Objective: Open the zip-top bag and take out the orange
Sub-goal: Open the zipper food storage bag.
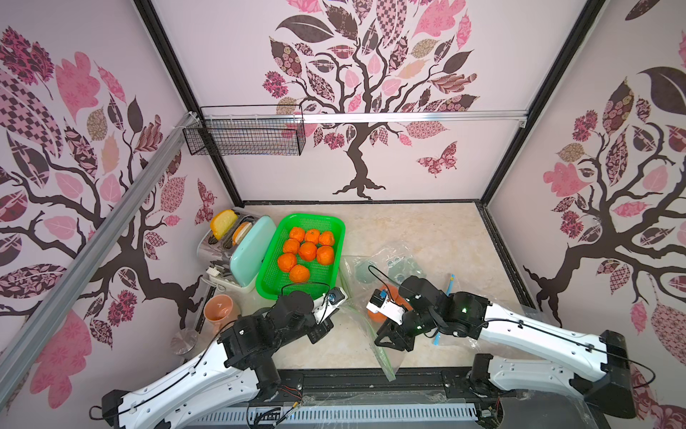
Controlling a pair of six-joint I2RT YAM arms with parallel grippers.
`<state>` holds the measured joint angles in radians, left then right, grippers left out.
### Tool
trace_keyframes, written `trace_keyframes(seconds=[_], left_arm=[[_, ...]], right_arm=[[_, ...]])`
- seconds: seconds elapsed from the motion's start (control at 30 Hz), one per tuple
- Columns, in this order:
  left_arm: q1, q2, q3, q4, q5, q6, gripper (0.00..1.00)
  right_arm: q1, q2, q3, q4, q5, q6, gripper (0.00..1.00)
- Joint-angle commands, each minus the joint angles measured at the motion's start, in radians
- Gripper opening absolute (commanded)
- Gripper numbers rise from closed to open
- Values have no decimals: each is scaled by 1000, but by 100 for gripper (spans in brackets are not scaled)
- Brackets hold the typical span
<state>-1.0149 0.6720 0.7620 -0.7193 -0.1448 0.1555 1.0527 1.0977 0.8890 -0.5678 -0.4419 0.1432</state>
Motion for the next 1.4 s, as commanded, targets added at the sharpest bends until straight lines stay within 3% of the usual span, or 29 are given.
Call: trace_keyframes(seconds=[0.0, 0.17, 0.3, 0.4, 0.5, 0.53, 0.57, 0.67, 0.8, 0.97, 1.37], left_arm=[[1, -7, -2, 17, 18, -10, 0], [1, -11, -3, 18, 26, -16, 0], [1, -18, 2, 14, 31, -27, 0], [-1, -38, 51, -35, -8, -93, 36], [1, -77, 162, -129, -151, -316, 73], [1, -91, 205, -164, -150, -397, 83], [1, -104, 234, -175, -111, -442, 86], [1, -130, 251, -128, 98, -622, 80], [-1, -122, 35, 187, 359, -868, 67], [-43, -24, -52, 268, 248, -886, 69], [-60, 161, -48, 346, 241, -867, 67]], right_arm=[[4, 24, 9, -31, 30, -1, 31], [6, 33, 0, 16, 0, 10, 30], [6, 34, -1, 67, -24, 21, 6], [5, 11, 18, 72, 79, 19, 0], [4, -24, 21, 110, 130, 24, 0], [4, -37, 12, 135, 138, 31, 0], [4, -47, 0, 165, 132, 33, 0], [4, -73, -56, 278, 117, 66, 0], [4, -77, -109, 381, 98, 73, 0], [4, -65, -132, 410, 92, 76, 0], [4, -68, -164, 387, 111, 71, 0]])
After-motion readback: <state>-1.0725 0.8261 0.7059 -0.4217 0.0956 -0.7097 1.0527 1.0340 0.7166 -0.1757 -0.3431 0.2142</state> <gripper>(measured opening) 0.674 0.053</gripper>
